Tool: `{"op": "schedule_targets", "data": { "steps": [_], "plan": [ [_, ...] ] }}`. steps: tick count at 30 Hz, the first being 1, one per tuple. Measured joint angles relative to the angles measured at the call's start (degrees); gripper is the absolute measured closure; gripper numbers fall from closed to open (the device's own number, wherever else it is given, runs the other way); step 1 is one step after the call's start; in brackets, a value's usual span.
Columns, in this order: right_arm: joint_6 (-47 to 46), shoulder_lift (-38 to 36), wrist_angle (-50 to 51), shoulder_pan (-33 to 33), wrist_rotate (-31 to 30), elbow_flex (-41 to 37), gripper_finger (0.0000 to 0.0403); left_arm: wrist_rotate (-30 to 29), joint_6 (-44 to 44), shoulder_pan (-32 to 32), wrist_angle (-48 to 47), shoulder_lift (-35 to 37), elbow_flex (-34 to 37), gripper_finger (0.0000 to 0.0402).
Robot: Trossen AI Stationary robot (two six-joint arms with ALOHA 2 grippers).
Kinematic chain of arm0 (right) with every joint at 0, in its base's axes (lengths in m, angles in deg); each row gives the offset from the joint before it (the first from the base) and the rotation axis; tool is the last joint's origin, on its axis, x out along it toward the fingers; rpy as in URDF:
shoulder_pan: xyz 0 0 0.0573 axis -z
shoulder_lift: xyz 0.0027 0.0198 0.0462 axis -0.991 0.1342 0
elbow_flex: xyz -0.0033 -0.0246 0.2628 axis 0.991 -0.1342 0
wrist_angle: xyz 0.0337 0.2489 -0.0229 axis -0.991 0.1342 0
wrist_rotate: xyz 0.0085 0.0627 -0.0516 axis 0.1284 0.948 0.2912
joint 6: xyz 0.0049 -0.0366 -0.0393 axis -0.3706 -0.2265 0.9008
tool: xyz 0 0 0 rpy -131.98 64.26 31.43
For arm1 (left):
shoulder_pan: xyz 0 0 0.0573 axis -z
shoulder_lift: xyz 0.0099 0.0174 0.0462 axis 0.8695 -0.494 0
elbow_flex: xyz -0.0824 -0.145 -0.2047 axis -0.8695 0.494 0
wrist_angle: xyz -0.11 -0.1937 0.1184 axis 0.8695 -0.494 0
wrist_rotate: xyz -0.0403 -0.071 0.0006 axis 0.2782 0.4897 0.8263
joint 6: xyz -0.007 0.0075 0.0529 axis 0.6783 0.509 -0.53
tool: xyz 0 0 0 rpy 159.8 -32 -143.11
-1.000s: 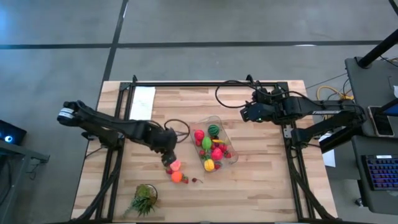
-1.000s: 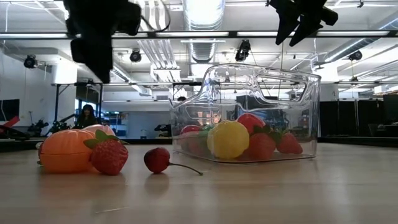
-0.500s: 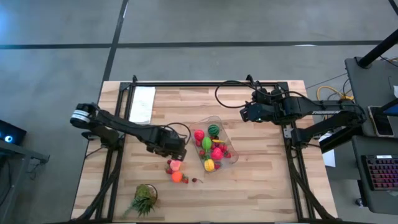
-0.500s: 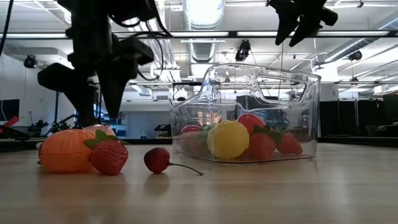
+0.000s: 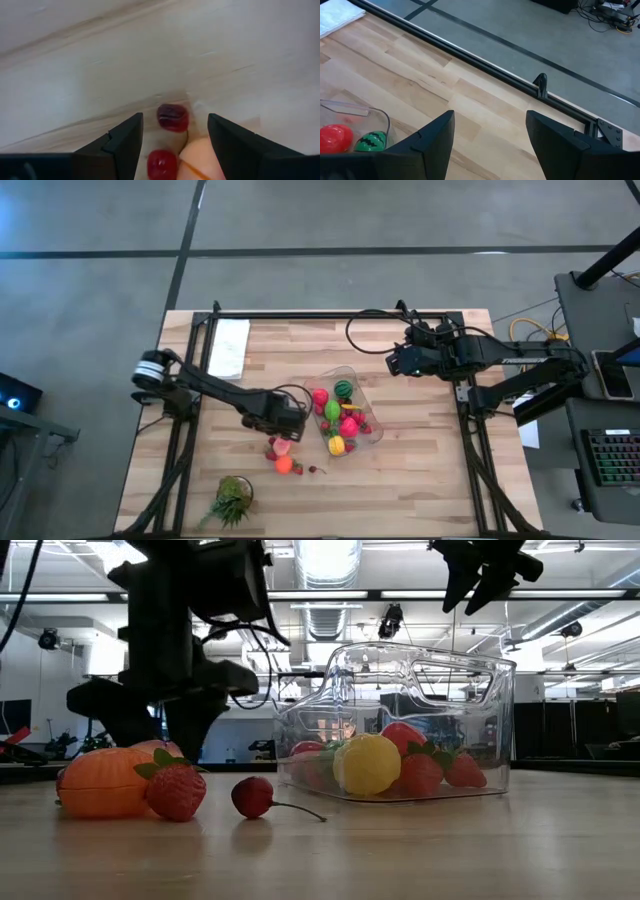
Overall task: Pick and placing Produce into tupperware
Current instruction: Put the red cherry into the transparent bin
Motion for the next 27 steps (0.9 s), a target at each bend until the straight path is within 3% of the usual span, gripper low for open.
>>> {"op": "schedule_targets", "data": {
  "steps": [14,23,27],
  "plan": [
    [-0.01,-0.02,-0.03,0.0,-0.02,-0.25,0.0165,-0.92,1.09,0.02,2.13,-1.35,0.07,0.0323],
    [-0.02,-0.04,-0.07,-0.01,-0.02,-1.04,0.0165,-4.71,0.74,0.02,1.43,-0.32,-0.33,0.034],
    [-0.02,-0.04,-0.09,0.0,-0.04,-1.42,0.0165,-10.89,-3.84,0.02,1.74,3.24,-2.73,0.0341]
  ]
}}
